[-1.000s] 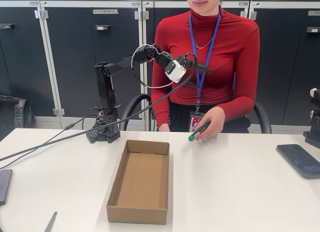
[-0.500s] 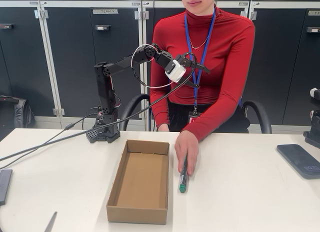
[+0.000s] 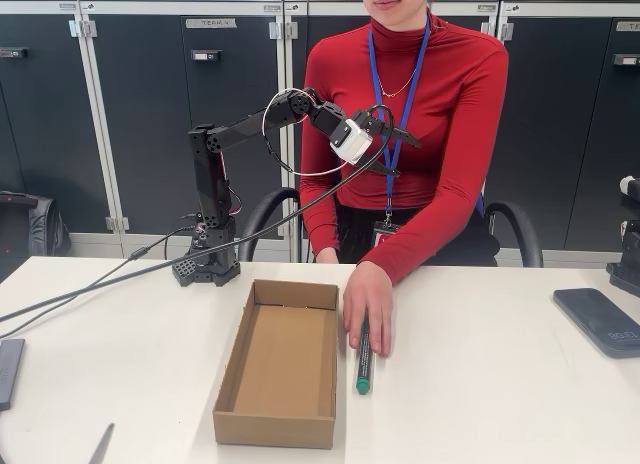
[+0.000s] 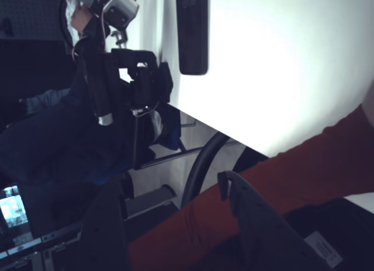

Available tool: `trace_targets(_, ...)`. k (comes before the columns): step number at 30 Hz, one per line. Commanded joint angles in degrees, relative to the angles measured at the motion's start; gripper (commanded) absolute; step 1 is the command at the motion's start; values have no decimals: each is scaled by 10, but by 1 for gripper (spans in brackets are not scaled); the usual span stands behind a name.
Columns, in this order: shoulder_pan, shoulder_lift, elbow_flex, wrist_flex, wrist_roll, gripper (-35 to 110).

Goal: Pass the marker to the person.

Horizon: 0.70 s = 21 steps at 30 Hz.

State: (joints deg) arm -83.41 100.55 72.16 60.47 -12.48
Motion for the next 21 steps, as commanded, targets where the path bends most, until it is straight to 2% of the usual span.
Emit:
trace_targets(1,4,36,-18,-2,-9,33)
trace_targets(21,7,42,-17,-1,-15,33)
